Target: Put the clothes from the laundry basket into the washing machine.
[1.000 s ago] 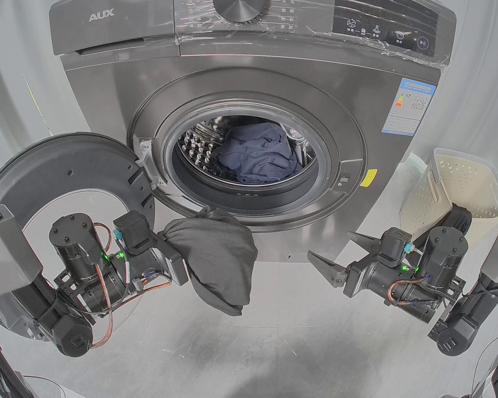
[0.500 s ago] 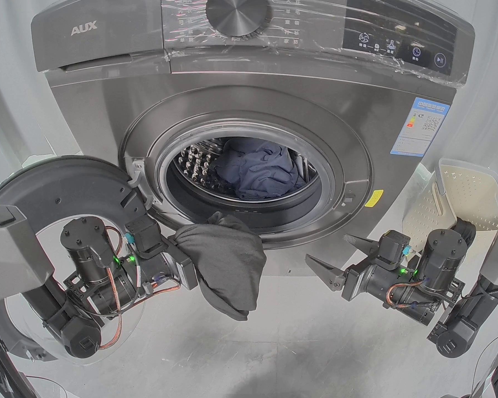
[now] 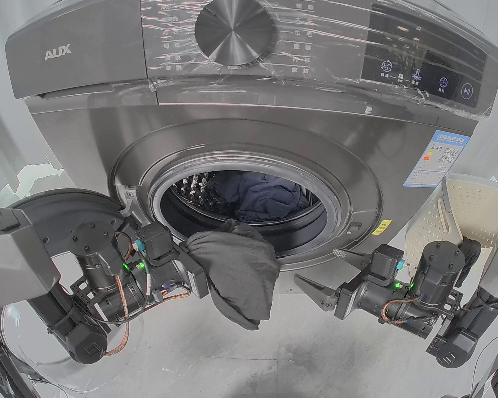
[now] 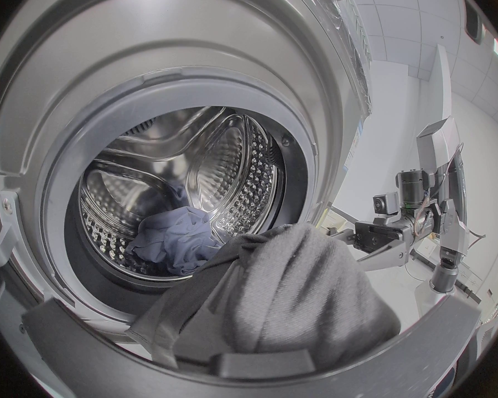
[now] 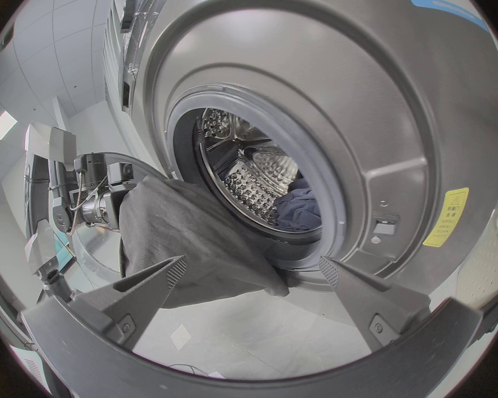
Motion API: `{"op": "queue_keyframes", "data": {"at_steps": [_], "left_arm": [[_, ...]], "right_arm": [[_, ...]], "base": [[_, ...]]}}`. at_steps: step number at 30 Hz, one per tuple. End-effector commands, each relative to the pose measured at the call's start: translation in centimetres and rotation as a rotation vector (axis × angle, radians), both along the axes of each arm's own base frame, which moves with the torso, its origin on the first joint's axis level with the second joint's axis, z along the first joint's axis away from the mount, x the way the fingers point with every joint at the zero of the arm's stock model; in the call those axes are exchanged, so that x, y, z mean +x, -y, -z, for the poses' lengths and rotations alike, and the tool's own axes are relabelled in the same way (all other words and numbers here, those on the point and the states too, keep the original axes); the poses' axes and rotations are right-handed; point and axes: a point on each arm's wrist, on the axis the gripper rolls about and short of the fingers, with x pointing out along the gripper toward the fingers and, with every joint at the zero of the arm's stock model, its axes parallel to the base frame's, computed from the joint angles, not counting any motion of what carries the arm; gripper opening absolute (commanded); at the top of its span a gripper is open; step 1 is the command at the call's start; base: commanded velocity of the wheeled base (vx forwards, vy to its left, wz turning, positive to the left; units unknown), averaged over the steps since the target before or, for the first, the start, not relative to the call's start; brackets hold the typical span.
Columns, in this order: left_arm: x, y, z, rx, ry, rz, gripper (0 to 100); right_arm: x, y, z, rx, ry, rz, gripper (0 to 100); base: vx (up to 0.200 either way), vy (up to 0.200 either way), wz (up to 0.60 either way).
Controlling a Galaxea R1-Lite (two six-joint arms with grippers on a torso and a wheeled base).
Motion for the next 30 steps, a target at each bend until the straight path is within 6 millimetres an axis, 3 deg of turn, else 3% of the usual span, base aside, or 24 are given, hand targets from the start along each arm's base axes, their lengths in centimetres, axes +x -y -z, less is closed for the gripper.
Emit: {"op": "queue_keyframes", "data": {"at_steps": [1, 17, 22, 30], "left_arm": [[-0.4, 0.7, 0.0, -0.004, -0.001, 0.0, 0], [-1.1, 2.4, 1.0, 0.004, -0.043, 0.009, 0], [-0.7, 4.3, 2.1, 0.008, -0.06, 0.027, 0], [1.8, 6.2, 3.9, -0.026, -0.094, 0.024, 0]], "right_arm": [[-0.7, -0.3, -0.1, 0.0, -0.003, -0.025, 100], [-1.8, -0.9, -0.9, 0.02, 0.02, -0.064, 100], [-2.0, -0.8, -0.9, 0.015, 0.019, -0.068, 100], [-2.1, -0.8, -0.8, 0.01, 0.015, -0.069, 100]], "base": [[0.0, 0.0, 0.0], [0.038, 0.0, 0.0], [0.0, 0.0, 0.0], [0.0, 0.0, 0.0]]}}
